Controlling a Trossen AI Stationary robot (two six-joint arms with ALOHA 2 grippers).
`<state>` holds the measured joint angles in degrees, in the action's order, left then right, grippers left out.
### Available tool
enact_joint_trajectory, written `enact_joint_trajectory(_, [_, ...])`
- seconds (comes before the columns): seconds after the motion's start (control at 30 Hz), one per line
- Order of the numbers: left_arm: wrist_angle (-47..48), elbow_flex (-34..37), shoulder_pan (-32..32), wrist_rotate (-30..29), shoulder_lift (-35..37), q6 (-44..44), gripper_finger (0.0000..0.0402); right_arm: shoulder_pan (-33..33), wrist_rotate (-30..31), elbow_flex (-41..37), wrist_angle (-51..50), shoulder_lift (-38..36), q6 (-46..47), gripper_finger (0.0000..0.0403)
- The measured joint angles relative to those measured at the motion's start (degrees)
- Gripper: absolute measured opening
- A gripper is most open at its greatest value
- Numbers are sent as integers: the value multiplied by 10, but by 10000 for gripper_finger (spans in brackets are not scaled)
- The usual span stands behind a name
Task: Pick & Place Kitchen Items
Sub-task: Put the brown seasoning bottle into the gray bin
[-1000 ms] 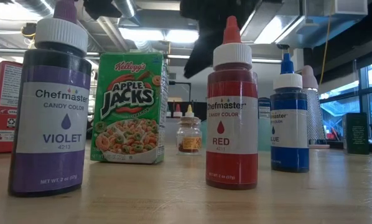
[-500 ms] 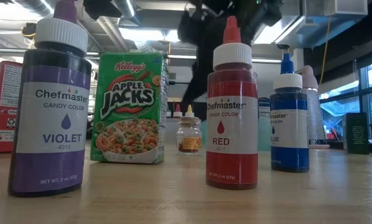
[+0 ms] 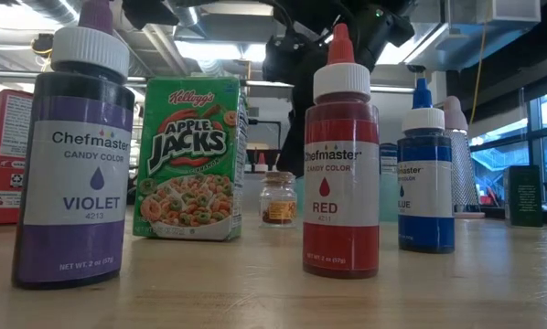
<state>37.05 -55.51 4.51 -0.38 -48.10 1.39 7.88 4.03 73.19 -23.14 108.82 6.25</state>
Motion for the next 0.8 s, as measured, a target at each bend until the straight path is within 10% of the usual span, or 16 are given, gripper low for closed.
enact_joint_trajectory(0.8, [1, 0, 0, 5, 0, 4, 255, -7, -34, 0, 32, 27, -5, 211])
